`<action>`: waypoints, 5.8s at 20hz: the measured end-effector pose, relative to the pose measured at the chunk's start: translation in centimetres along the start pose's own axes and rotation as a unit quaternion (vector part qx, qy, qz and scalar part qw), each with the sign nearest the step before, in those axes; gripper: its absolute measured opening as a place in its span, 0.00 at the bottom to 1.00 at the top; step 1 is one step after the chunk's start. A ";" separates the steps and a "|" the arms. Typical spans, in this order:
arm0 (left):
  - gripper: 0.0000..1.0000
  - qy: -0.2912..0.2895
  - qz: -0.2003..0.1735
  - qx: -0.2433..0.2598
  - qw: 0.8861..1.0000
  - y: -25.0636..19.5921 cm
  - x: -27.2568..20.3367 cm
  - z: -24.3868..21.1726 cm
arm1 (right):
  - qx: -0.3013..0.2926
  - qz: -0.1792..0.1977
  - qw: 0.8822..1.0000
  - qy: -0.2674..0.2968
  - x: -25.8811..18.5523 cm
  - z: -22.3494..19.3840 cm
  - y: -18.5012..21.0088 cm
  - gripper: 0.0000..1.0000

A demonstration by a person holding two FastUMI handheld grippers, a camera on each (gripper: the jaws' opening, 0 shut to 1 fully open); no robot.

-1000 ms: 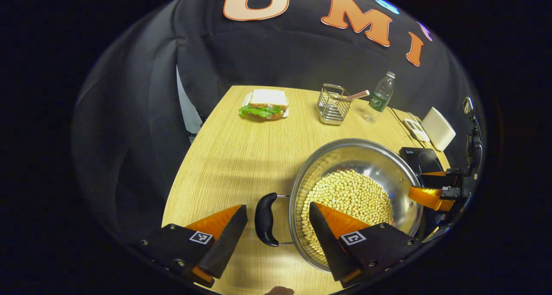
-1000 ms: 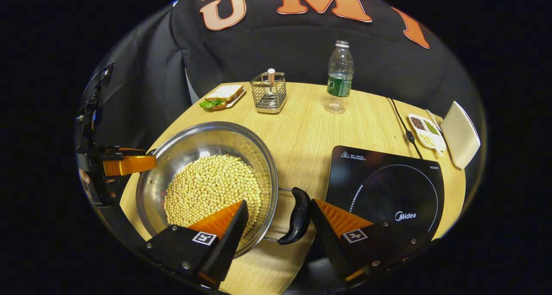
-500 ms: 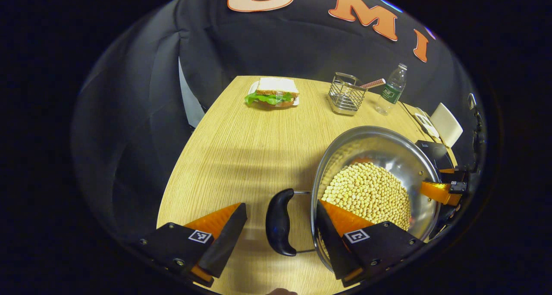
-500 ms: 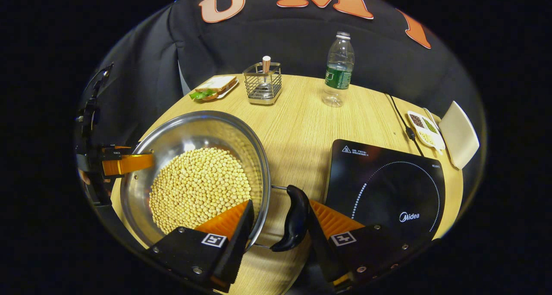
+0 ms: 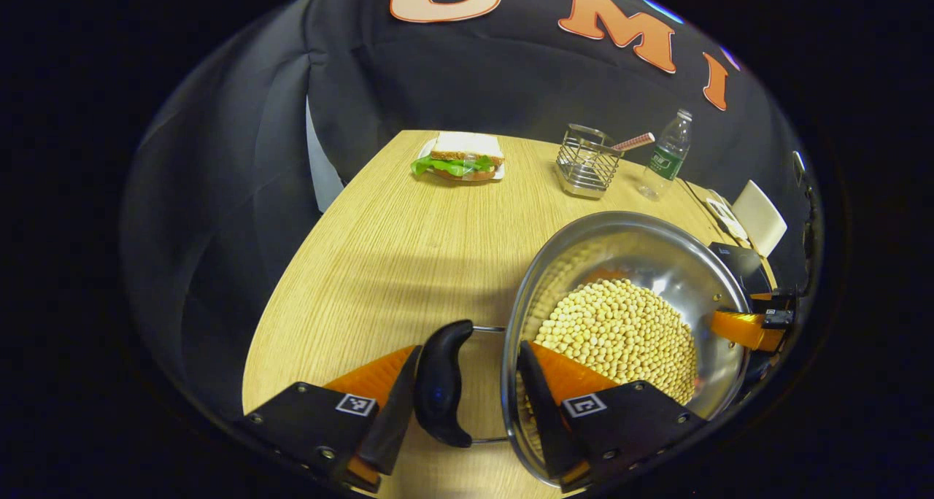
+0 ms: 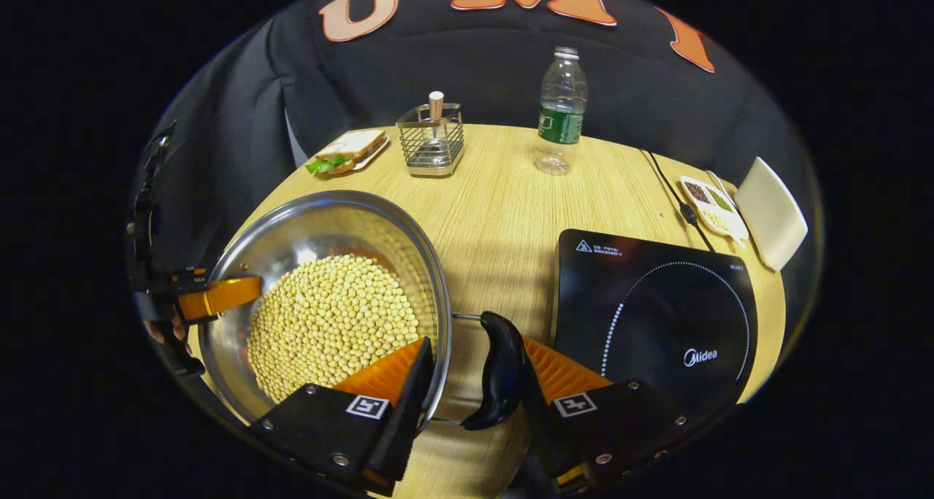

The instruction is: First push the handle of the pot to place it horizontally, then grasp the pot with both hands and set it on the induction cooktop.

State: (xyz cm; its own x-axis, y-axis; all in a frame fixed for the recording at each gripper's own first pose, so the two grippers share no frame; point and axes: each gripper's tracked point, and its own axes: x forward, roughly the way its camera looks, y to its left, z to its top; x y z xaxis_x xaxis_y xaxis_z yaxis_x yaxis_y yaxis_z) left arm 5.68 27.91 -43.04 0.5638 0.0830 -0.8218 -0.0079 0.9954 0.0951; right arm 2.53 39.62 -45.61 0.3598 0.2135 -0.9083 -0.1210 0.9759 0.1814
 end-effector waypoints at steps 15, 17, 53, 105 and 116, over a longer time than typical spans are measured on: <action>0.65 -0.033 0.047 -0.021 0.998 0.6 -1.5 1.1 | 0.017 0.012 1.000 -0.022 0.2 0.0 0.0 0.49; 0.65 -0.036 0.053 -0.022 0.998 0.5 -2.1 1.4 | 0.018 0.019 0.999 -0.028 0.0 0.2 -0.1 0.50; 0.65 -0.115 0.026 0.072 0.990 0.4 -7.6 5.7 | 0.101 -0.003 0.987 -0.128 -9.3 2.9 -17.4 0.49; 0.65 -0.062 -0.028 0.054 0.996 -1.2 -1.9 3.5 | 0.131 -0.052 0.982 -0.126 -7.6 1.2 -27.8 0.49; 0.74 -0.107 -0.036 0.033 0.993 -0.5 -4.0 5.7 | 0.083 -0.133 0.966 -0.206 -9.7 3.7 -31.3 0.69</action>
State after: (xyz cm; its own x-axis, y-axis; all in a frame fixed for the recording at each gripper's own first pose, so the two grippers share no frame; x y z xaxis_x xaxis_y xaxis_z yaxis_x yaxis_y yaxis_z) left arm 8.14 26.85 -36.62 0.7238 -0.0080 -0.6900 0.0901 0.9925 0.0830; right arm 6.22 7.21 -41.13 0.6999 -0.0788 -0.7099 0.1635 0.9852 0.0518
